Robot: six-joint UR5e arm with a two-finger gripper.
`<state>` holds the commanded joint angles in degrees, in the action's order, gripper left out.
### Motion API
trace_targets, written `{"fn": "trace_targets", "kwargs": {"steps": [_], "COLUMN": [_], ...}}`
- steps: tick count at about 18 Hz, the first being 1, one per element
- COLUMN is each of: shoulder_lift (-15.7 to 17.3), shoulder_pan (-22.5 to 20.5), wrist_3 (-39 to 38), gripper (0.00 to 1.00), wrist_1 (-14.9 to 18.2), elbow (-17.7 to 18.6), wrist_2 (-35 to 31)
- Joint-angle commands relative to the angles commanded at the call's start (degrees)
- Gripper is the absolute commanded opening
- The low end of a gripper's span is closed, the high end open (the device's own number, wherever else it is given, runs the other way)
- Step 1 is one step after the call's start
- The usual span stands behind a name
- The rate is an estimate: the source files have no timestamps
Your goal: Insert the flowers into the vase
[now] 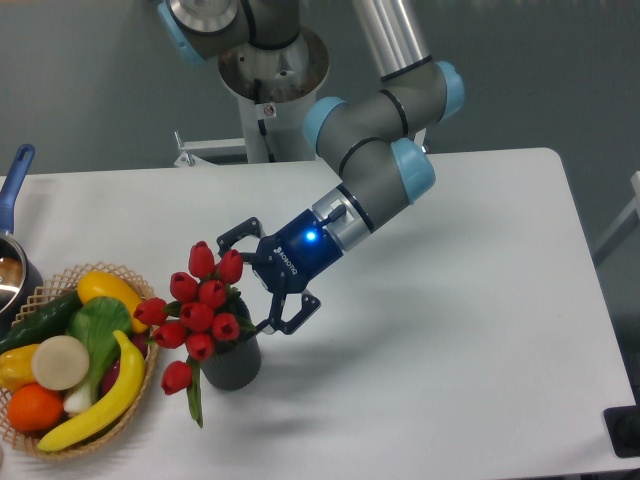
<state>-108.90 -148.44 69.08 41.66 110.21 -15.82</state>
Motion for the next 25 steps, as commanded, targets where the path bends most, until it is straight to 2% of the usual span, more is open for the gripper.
{"fn": "trace_targets", "kwargs": {"steps": [7, 10, 13, 14, 16, 20, 23, 25], "shoulder_lift": [2.19, 3.60, 3.78, 3.87, 4.48, 6.50, 8.34, 8.44], "shoulder_pan": [-4.92, -7.55, -9.58, -10.11, -10.81, -10.81, -10.46, -10.11], "wrist_3": [-0.26, -2.72, -3.16, -3.77, -4.48, -4.48, -4.39, -4.39], "gripper": [1.00, 1.00, 1.00, 1.00, 1.00, 1.00, 1.00, 1.00], "wrist_1": [0.17, 0.18, 0.35, 0.26, 0.26, 0.44, 0.62, 0.70], "elbow": [0.00, -0.09, -0.35, -0.61, -1.58, -1.67, -1.58, -1.76], "wrist_2": [-0.09, -0.26, -0.44, -2.09, -11.47, -24.14, -36.00, -40.15]}}
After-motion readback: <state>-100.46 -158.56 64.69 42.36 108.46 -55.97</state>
